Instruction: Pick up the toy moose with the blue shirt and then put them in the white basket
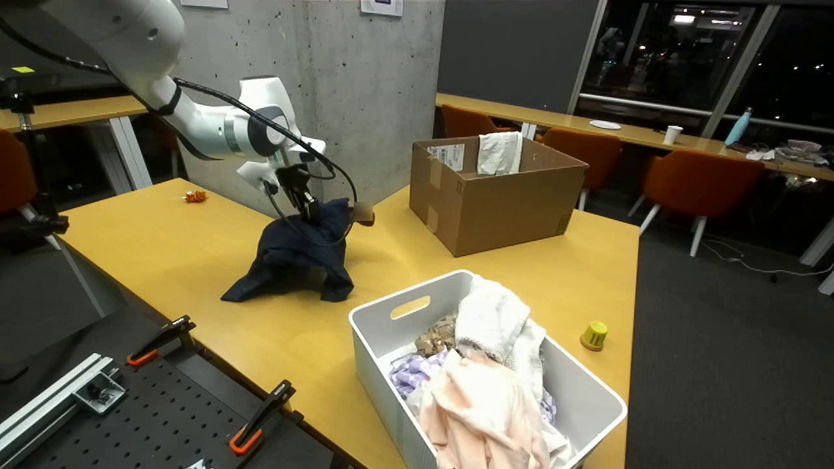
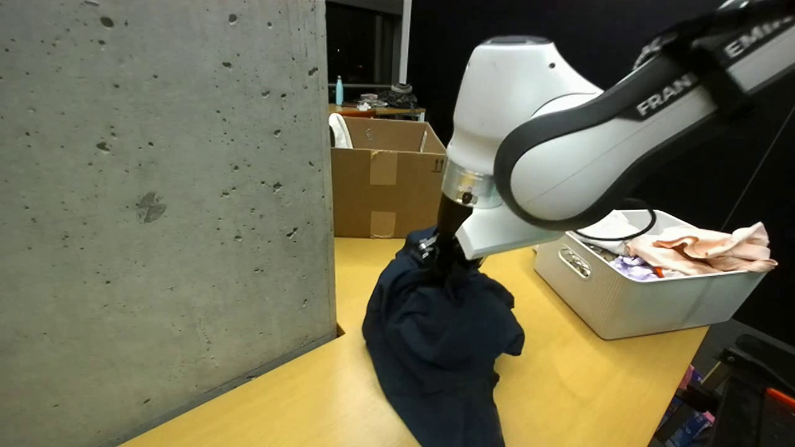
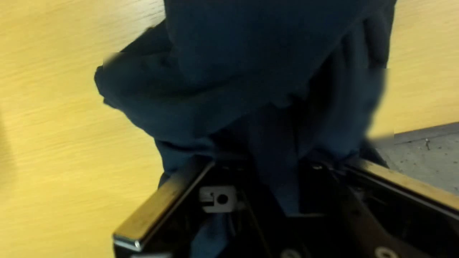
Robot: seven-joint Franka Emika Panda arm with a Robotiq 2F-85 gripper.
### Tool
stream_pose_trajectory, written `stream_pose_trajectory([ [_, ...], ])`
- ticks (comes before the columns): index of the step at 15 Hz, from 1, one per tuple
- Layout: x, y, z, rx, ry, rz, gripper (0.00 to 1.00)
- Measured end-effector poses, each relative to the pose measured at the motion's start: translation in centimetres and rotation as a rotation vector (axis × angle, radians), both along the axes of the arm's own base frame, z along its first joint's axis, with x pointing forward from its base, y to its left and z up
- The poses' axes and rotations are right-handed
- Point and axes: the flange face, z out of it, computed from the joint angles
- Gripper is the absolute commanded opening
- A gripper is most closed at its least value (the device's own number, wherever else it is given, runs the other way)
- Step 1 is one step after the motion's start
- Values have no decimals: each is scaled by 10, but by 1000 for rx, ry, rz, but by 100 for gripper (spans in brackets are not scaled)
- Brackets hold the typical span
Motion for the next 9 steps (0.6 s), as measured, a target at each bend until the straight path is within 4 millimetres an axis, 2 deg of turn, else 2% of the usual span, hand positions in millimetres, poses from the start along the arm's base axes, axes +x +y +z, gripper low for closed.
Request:
stream_pose_trajectory([
  [2,-13,-17,32,-22,-38,-27,4],
  [4,-28,-43,59,-77,-64,-67,4],
  [7,-44,-78,83,-214,-64,-143,4],
  [9,-51,-87,92,-294,-56,-185,4],
])
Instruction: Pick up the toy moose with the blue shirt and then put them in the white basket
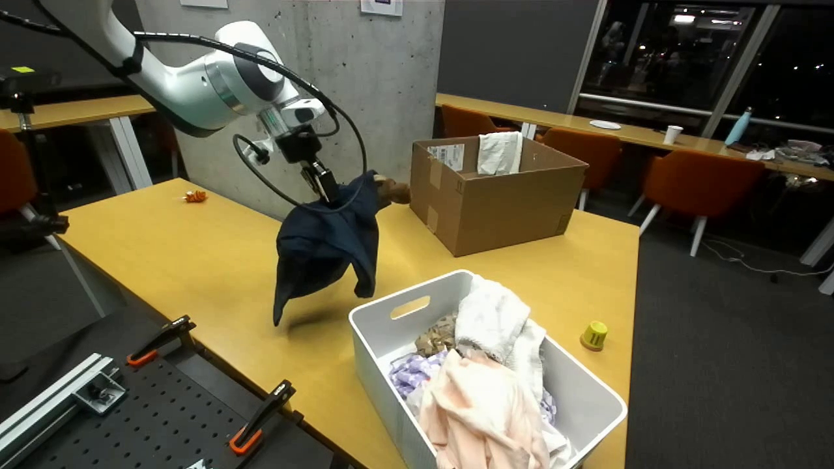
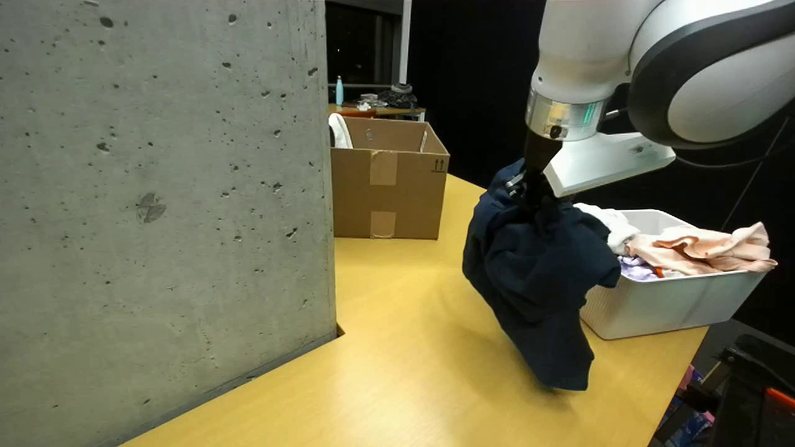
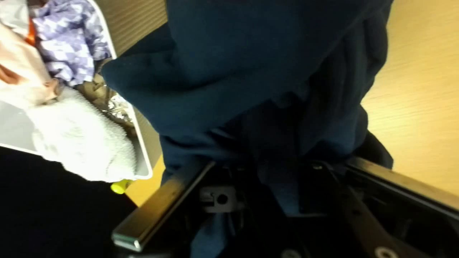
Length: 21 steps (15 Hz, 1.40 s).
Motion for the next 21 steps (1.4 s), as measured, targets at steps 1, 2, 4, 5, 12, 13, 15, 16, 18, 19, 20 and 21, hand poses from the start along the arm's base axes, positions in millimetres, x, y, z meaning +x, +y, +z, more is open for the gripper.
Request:
stream_pose_trajectory([
  [1,-3,-2,4,-34,4,-21,4],
  [2,-8,-5,7,-67,10,-43,4],
  [4,-17,-15,15,-117,21,-88,4],
  [5,-22,-24,19,-131,29,-109,4],
  [12,-51,-133,25,-136,84,-294,4],
  [13,-55,-150,21,-132,93,-317,4],
  [15,-59,-183,14,-106,92,-343,4],
  [16,-60,-199,11,-81,85,-352,4],
  [18,-61,-229,2,-17,68,-369,4],
  [19,-62,-244,-5,19,61,-380,4],
  [20,-63,-257,-13,52,56,-390,4],
  [21,-65,-271,-21,83,53,-400,4],
])
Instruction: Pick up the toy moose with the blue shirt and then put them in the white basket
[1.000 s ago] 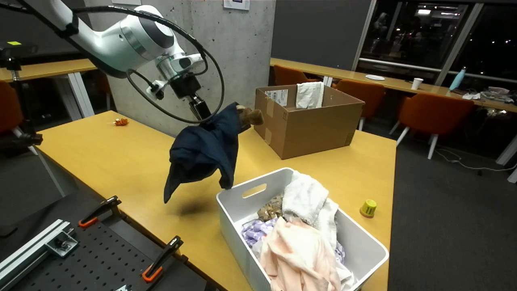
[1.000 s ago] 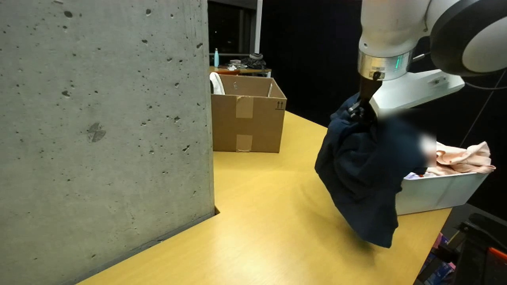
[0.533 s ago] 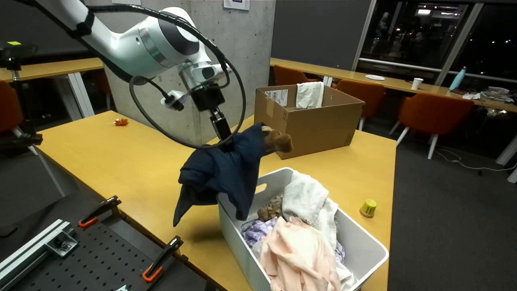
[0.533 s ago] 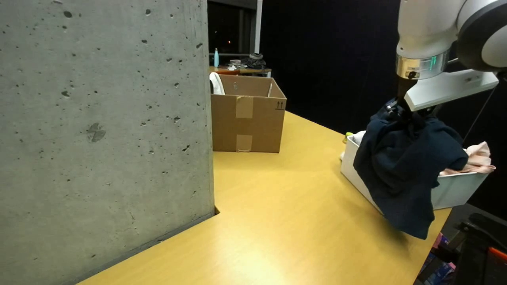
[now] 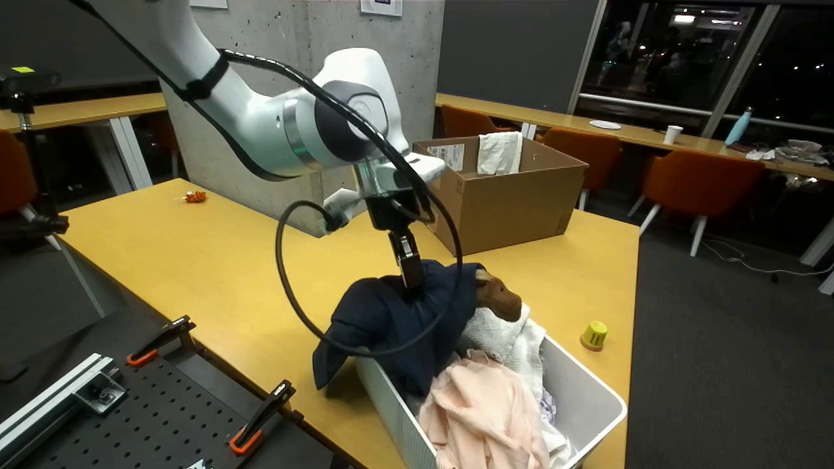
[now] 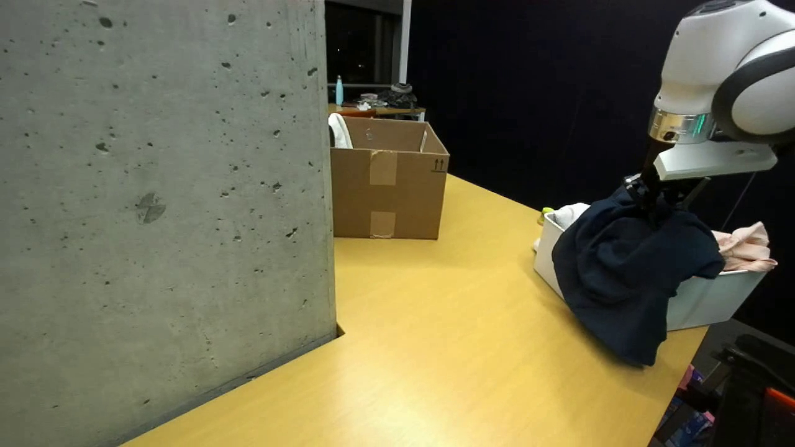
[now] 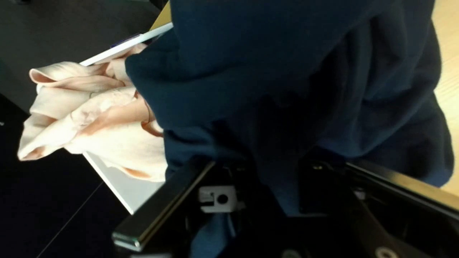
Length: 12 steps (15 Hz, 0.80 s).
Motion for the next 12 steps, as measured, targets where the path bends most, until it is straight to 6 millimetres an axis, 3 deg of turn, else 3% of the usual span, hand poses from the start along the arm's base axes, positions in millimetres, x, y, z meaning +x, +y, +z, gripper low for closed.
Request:
stream_pose_trajectory([
  [3,-4,-29,-31,80,-14,-24,4],
  [6,1,-37,-70,150,-9,-28,4],
  [7,4,-36,-82,170,-6,-25,11],
  [8,8,-35,-94,188,0,-22,41],
  [9,12,-33,-104,203,6,-17,42],
  [12,17,-32,-112,223,8,-1,64],
])
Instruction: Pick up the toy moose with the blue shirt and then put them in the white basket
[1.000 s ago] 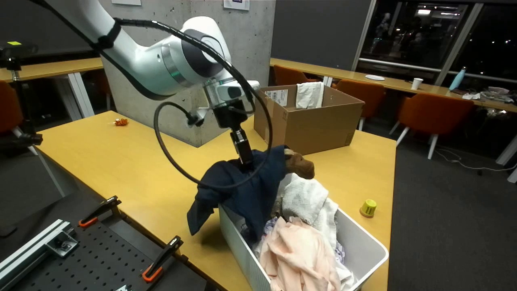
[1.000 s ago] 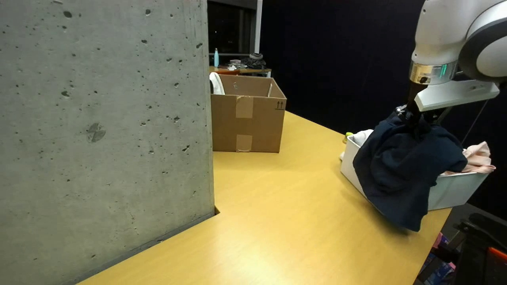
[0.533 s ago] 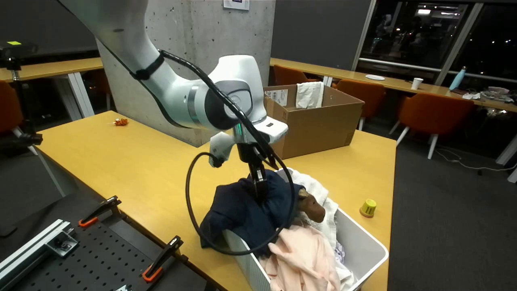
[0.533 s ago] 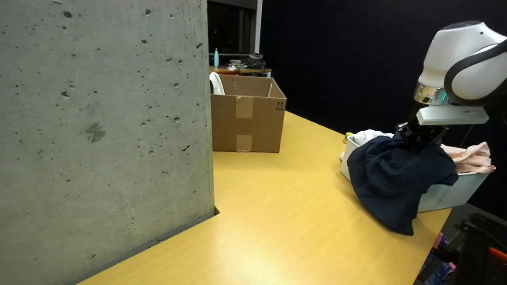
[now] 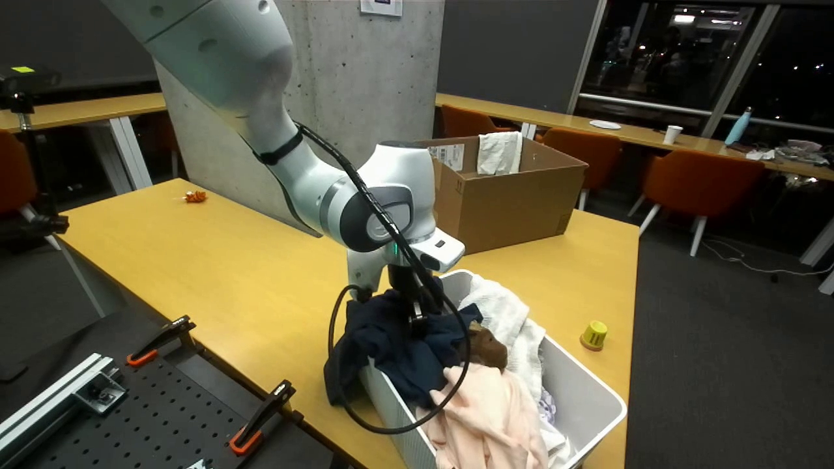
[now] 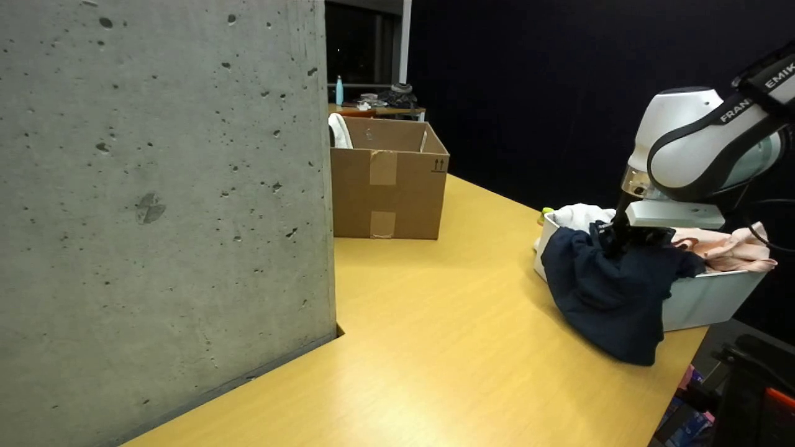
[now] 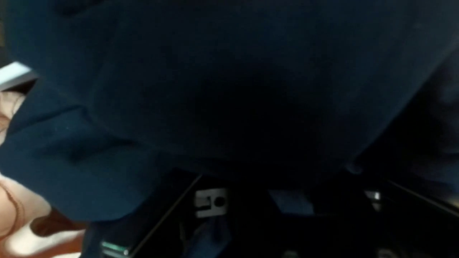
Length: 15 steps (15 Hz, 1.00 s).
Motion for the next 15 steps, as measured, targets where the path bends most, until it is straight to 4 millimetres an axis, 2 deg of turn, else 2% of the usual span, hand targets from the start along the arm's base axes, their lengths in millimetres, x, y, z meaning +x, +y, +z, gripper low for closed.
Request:
stream_pose_trajectory([
  [2,-2,-4,12,-8,-10,10,77],
  [5,-18,-13,50,-25,-37,17,100],
  [8,-43,-3,93,-35,-61,51,100],
  [11,-63,36,131,-50,-90,151,100],
  [15,-68,115,185,-72,-144,302,100],
])
